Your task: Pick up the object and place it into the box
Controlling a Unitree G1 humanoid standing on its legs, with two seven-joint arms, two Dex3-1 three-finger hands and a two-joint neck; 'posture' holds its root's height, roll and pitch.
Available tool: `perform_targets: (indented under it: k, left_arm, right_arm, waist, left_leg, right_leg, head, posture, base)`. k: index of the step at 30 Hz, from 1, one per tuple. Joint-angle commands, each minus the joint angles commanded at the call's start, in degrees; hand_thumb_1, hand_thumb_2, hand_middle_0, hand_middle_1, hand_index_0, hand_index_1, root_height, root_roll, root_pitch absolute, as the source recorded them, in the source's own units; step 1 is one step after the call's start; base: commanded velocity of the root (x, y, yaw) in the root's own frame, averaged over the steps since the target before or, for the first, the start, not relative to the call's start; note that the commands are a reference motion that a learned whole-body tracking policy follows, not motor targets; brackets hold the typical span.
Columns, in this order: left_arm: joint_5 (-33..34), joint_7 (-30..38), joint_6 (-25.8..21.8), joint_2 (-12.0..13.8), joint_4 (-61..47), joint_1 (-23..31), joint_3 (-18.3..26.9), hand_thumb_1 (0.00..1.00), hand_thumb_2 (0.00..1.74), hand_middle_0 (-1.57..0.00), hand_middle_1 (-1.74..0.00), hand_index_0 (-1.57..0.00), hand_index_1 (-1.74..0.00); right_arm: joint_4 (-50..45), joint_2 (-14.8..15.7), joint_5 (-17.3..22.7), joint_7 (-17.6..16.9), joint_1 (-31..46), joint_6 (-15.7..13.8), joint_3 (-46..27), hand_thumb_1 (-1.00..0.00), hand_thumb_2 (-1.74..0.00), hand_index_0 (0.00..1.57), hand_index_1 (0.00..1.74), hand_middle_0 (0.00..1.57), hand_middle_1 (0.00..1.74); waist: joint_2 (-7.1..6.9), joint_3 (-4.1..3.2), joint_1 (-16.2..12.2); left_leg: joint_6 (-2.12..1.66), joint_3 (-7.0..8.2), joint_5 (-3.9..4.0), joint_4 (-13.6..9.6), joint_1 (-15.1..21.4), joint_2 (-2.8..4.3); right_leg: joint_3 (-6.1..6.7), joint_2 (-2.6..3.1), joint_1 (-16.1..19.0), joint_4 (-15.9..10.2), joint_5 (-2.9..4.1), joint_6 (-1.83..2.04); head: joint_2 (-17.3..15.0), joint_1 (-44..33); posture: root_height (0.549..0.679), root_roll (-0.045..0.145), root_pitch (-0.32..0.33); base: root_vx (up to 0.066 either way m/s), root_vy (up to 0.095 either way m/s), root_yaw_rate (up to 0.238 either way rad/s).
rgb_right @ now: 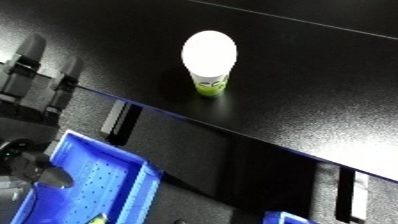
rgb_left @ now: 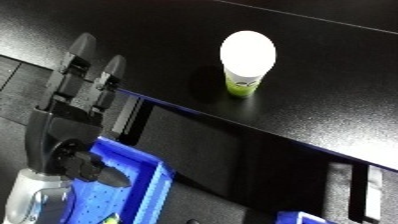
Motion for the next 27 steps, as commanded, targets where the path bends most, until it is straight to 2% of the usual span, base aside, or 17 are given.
perform_targets:
  k: [7, 12, 17, 22, 27]
  left_arm:
    - [8.8, 8.0, 2.3, 1.7, 1.6, -5.6, -3.4, 0.0, 0.0, 0.0, 0.0, 0.0, 0.0]
    - [14.4, 13.1, 4.3, 3.1, 5.6, -10.4, -7.0, 0.0, 0.0, 0.0, 0.0, 0.0, 0.0]
    - [19.2, 15.2, 7.8, 5.3, 11.8, -15.5, -11.5, 0.0, 0.0, 0.0, 0.0, 0.0, 0.0]
    - [17.9, 17.4, 11.5, 6.4, 17.1, -18.9, -14.8, 0.0, 0.0, 0.0, 0.0, 0.0, 0.0]
    - [14.9, 20.1, 12.8, 5.6, 23.4, -22.2, -16.8, 0.0, 0.0, 0.0, 0.0, 0.0, 0.0]
  right_arm:
    - [0.1, -0.2, 0.0, 0.7, -1.0, 0.8, 1.2, 0.0, 0.0, 0.0, 0.0, 0.0, 0.0]
    - [0.2, -0.9, -0.3, 1.0, -2.1, 1.8, 2.2, 0.0, 0.0, 0.0, 0.0, 0.0, 0.0]
    - [0.3, -1.6, -0.9, 1.1, -3.1, 2.7, 2.8, 0.0, 0.0, 0.0, 0.0, 0.0, 0.0]
    - [0.0, -2.3, -1.4, 0.9, -4.0, 3.4, 3.4, 0.0, 0.0, 0.0, 0.0, 0.0, 0.0]
    - [0.3, -2.7, -2.0, 1.1, -5.0, 4.1, 4.0, 0.0, 0.0, 0.0, 0.0, 0.0, 0.0]
  waist:
    - [-0.15, -0.3, -1.7]
    - [-0.17, -0.53, -3.3]
    - [-0.17, -0.52, -4.8]
    - [-0.13, -0.36, -6.2]
    - [-0.24, -0.13, -7.6]
  left_leg:
    - [0.16, 0.89, -0.3, 0.7, 0.1, 0.76]
    - [0.17, 1.89, -0.5, 1.2, 0.0, 1.34]
    - [0.31, 2.94, -0.69, 1.8, -0.2, 1.92]
    - [0.58, 3.76, -1.01, 2.6, -0.5, 2.31]
    - [0.8, 4.6, -1.32, 3.4, -0.8, 2.77]
  right_leg:
    - [0.94, 0.28, -0.5, 0.8, -0.15, 0.08]
    - [1.92, 0.76, -1.0, 0.9, 0.03, 0.22]
    - [2.98, 1.22, -1.7, 1.0, 0.29, 0.37]
    - [3.9, 1.66, -2.6, 1.4, 0.44, 0.43]
    - [4.83, 2.06, -3.5, 1.9, 0.58, 0.44]
  head:
    - [1.3, -2.2]
    - [2.2, -4.1]
    - [3.9, -5.9]
    - [5.1, -7.6]
    - [6.8, -8.9]
  posture:
    - [0.631, 0.033, -0.072]
    - [0.631, 0.031, -0.074]
    - [0.63, 0.028, -0.075]
    - [0.629, 0.026, -0.077]
    - [0.628, 0.024, -0.079]
  base:
    - [0.026, 0.017, -0.098]
    - [0.02, 0.024, -0.118]
    - [0.018, 0.023, -0.108]
    - [0.006, 0.026, -0.085]
    - [0.003, 0.033, -0.08]
